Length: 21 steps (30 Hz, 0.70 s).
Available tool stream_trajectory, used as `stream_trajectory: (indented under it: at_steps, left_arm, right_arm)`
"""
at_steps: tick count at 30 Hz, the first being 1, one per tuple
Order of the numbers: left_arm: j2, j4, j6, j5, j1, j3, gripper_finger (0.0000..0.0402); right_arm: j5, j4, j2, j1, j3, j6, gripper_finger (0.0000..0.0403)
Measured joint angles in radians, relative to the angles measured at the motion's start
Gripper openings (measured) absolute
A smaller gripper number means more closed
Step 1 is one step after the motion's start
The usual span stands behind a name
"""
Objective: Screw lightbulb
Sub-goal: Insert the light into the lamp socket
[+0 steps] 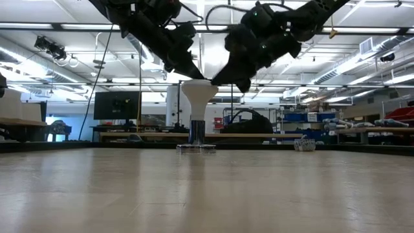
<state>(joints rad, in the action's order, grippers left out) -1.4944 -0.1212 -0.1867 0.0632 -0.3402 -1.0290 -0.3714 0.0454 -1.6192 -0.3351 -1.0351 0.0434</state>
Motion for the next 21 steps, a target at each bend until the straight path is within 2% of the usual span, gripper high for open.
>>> stream_trajectory:
  at_steps: [3,8,13,21]
  left_arm:
    - [0.0,-0.002,0.0,0.0,0.0,0.0,0.0]
    - [0.0,-0.007,0.0,0.0,0.0,0.0,0.0]
    - [0.0,-0.011,0.0,0.0,0.0,0.0,0.0]
    - [0.001,-0.02,0.001,0.02,0.001,0.0,0.0]
  right_arm:
    - [0.042,-0.004,0.013,0.011,-0.017,-0.021,0.0009]
    - [0.223,-0.001,0.021,-0.031,-0.026,-0.042,0.0009]
    - [0.229,-0.014,0.012,-0.077,-0.026,-0.037,0.0009]
    - [0.158,-0.008,-0.011,-0.071,-0.029,-0.028,0.0009]
